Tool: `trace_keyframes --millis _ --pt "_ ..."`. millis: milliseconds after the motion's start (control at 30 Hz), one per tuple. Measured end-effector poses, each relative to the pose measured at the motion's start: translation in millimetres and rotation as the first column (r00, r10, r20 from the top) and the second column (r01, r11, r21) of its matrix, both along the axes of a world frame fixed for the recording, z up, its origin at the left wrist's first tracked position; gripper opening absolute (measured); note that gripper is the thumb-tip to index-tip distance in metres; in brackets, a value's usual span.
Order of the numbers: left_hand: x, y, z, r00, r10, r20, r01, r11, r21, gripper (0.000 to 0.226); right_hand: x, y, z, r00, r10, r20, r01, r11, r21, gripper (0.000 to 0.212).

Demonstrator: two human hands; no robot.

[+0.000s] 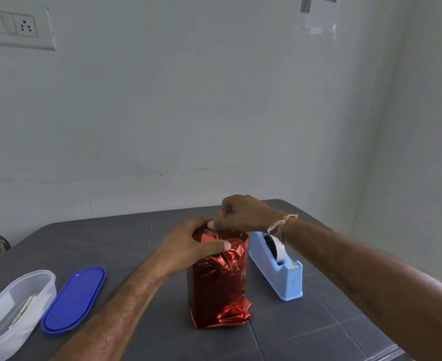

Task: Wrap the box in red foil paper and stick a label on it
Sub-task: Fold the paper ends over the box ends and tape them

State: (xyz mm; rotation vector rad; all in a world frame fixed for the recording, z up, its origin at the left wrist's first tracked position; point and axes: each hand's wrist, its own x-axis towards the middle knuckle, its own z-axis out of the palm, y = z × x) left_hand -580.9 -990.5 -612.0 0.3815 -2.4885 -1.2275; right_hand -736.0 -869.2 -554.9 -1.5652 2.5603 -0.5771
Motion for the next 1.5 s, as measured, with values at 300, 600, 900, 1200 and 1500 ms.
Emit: trace_keyframes --millis 300,600,900,1200,1500 --pt "8.5 5.2 12.5 0.998 -0.054 0.038 0.054 0.998 0.011 0.081 2.5 74.2 -33.0 0.945 0.271 0.183 -0.185 0.905 -0.383 0.05" --pt "22.0 0.9 8.5 0.998 -0.003 -0.064 -0.011 0.977 -0.214 0.119 -5.3 78.7 -54.2 0.952 0.263 -0.158 -0.295 0.926 -0.237 0.081" --pt "29.7 14.7 -5.1 0.937 0.106 -0.332 -0.257 0.854 -0.452 0.052 9.2 64.1 -66.1 0.986 0.16 -0.048 -0.16 0.822 -0.546 0.043" --pt "31.4 31.5 -6.5 0.884 0.179 -0.431 -0.318 0.907 -0.276 0.032 23.7 63.1 -81.2 0.993 0.116 -0.021 -0.092 0.656 -0.749 0.049" --pt "32.2 43.1 3.5 0.879 0.195 -0.434 -0.305 0.931 -0.199 0.034 43.6 61.2 -86.3 0.985 0.145 0.095 -0.001 0.552 -0.834 0.037"
